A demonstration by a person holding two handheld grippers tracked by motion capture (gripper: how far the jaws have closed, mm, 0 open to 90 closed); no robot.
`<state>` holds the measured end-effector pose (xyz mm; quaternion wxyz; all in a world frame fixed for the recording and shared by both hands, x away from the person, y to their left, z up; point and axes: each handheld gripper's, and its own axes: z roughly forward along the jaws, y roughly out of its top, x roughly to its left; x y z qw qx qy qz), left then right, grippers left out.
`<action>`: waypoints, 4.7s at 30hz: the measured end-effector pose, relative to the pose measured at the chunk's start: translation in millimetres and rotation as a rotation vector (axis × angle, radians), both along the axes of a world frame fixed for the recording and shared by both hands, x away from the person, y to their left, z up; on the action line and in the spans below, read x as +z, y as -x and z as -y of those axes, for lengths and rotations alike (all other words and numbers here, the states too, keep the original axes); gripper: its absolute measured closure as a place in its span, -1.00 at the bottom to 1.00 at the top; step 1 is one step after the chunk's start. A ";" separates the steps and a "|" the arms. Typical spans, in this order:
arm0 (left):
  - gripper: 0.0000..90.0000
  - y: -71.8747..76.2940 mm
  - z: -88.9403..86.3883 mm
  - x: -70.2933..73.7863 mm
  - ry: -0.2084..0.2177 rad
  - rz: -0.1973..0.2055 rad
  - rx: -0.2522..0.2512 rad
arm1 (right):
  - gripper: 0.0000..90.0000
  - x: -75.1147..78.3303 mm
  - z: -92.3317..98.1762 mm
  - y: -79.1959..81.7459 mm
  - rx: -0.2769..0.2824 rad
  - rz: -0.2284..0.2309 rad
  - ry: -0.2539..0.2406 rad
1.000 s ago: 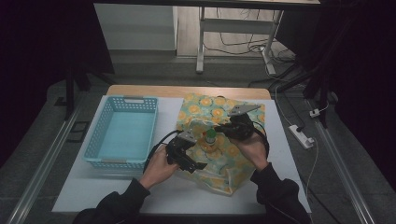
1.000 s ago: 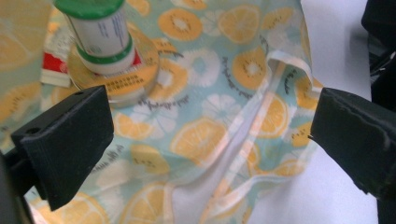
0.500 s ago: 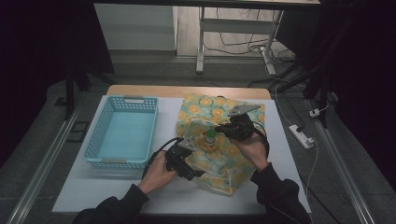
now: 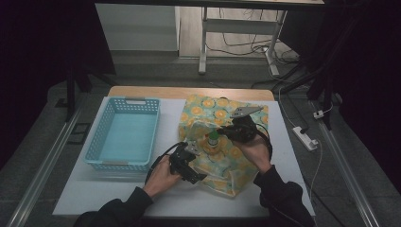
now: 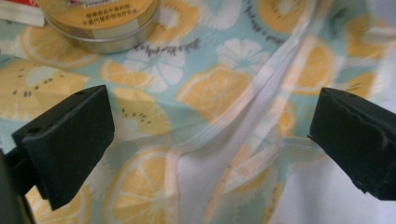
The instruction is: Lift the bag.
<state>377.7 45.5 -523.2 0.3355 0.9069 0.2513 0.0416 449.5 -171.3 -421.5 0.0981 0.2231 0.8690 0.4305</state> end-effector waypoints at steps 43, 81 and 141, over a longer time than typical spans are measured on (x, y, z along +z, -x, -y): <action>0.99 -8.4 2.4 19.1 -0.006 -0.038 0.023 | 0.98 -2.7 -0.9 -1.2 0.004 -0.011 0.008; 0.99 -20.5 -18.0 92.2 0.150 -0.093 0.042 | 0.98 13.3 -6.7 7.5 0.046 0.006 -0.018; 0.99 -75.1 -61.7 272.5 0.347 0.070 0.160 | 0.98 166.2 -28.6 -8.5 0.096 0.124 -0.146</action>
